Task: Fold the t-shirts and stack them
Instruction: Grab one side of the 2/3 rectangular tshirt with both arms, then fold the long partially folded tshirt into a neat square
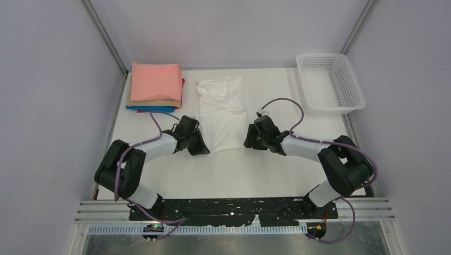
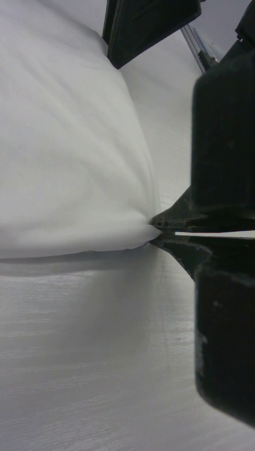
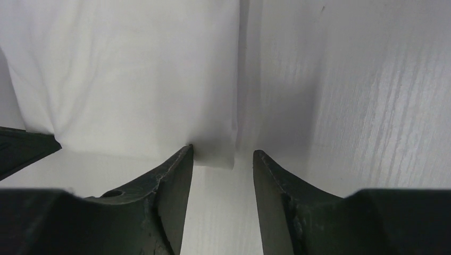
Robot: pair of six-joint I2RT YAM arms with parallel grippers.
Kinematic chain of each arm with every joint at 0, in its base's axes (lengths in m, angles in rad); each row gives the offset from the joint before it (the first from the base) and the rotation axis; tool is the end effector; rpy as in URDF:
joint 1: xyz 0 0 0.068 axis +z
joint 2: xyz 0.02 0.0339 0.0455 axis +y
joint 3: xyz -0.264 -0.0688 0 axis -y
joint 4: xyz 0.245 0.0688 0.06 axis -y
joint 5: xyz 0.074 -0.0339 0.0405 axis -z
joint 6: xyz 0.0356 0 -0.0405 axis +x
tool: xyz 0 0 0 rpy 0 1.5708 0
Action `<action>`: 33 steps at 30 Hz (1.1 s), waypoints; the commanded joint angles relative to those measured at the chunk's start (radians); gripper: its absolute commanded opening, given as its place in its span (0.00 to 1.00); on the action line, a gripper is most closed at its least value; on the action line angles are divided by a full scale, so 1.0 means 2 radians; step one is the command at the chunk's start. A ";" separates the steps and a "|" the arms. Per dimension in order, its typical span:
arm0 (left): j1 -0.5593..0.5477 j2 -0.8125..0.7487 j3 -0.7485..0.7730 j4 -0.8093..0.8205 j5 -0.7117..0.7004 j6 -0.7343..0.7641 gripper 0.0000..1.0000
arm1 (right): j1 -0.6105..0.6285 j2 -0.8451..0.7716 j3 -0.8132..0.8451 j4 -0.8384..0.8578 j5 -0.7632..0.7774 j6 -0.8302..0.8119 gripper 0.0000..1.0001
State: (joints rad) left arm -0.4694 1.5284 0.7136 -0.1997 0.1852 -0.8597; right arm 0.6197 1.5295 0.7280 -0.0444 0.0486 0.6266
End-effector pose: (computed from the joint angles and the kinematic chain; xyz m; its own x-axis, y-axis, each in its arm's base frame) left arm 0.2450 -0.1316 0.1476 -0.8969 -0.3801 -0.2262 -0.2270 0.8345 -0.5021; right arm 0.2414 0.1701 0.1610 -0.8184 0.1356 -0.5584 -0.0913 0.9287 0.3594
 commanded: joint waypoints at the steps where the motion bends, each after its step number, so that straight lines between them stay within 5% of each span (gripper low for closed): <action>1: 0.000 -0.011 -0.003 0.009 -0.014 0.007 0.00 | -0.001 0.013 -0.007 0.043 -0.035 0.019 0.45; 4: -0.001 -0.015 -0.002 0.005 -0.008 0.008 0.00 | 0.000 0.007 -0.015 0.067 -0.061 0.024 0.11; 5: -0.001 -0.020 -0.001 -0.003 -0.003 0.009 0.00 | -0.001 0.001 -0.018 0.068 -0.073 0.025 0.07; 11: -0.009 -0.127 -0.035 -0.056 -0.017 0.016 0.00 | 0.001 -0.075 -0.049 0.030 -0.121 0.025 0.06; 19: -0.054 -0.369 -0.078 -0.190 -0.062 0.017 0.00 | 0.023 -0.229 -0.064 -0.100 -0.277 0.002 0.06; 25: -0.059 -0.534 -0.090 -0.254 -0.057 0.004 0.00 | 0.034 -0.322 -0.068 -0.120 -0.362 0.015 0.06; 33: -0.059 -0.558 -0.053 -0.253 -0.069 0.017 0.00 | 0.026 -0.333 -0.027 -0.140 -0.398 -0.001 0.06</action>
State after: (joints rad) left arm -0.5892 0.3717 0.5484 -0.7033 0.1020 -0.8558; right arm 0.6853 0.8471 0.6025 -0.2859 -0.6846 0.6525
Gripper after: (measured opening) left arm 0.012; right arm 0.081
